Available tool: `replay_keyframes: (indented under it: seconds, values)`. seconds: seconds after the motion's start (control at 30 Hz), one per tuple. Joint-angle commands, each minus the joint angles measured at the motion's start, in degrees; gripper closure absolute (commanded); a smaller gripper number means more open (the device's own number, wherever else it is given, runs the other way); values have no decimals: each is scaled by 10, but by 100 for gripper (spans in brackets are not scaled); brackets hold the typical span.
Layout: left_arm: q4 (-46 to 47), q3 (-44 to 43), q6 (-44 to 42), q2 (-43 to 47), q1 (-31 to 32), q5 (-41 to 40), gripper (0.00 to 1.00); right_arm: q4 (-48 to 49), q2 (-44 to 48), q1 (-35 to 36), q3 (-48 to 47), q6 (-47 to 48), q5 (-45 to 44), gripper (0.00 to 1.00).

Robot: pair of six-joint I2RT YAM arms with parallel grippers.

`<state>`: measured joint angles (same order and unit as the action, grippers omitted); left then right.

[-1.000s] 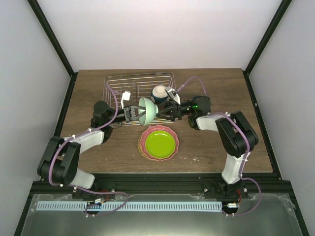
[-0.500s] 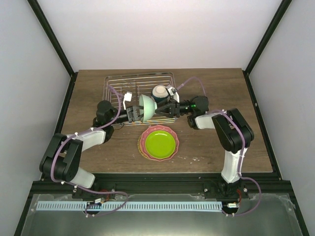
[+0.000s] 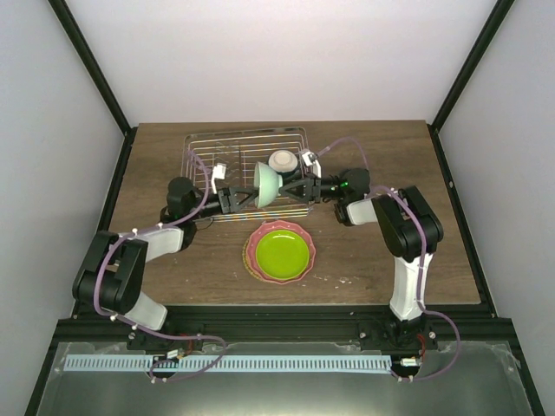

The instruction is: Load the mixed dishes into the dish rack

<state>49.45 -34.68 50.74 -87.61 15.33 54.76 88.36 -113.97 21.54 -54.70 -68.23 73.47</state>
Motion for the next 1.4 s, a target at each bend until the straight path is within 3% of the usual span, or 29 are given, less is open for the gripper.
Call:
replay_keyframes:
  seconds: [0.0, 0.2, 0.37, 0.5, 0.7, 0.9, 1.37]
  values:
    - [-50, 7, -43, 16, -16, -9, 20, 144, 6, -13, -29, 29, -14, 54]
    - [-259, -28, -154, 80, -23, -81, 16, -46, 41, -14, -31, 153, -13, 54]
    - [-443, -79, -239, 126, -23, -194, 16, -293, 91, -14, -50, 316, -50, 55]
    - [-517, -108, -274, 144, -23, -253, 16, -491, 123, -14, -79, 433, -111, 55]
    - [-579, -131, -303, 159, -23, -323, 16, -698, 148, -14, -119, 530, -228, 55]
    - [-638, -166, -334, 170, -23, -408, 16, -818, 154, -12, -157, 555, -327, 57]
    - [-640, -164, -338, 182, -23, -402, 15, -1112, 140, 21, -312, 604, -502, 57]
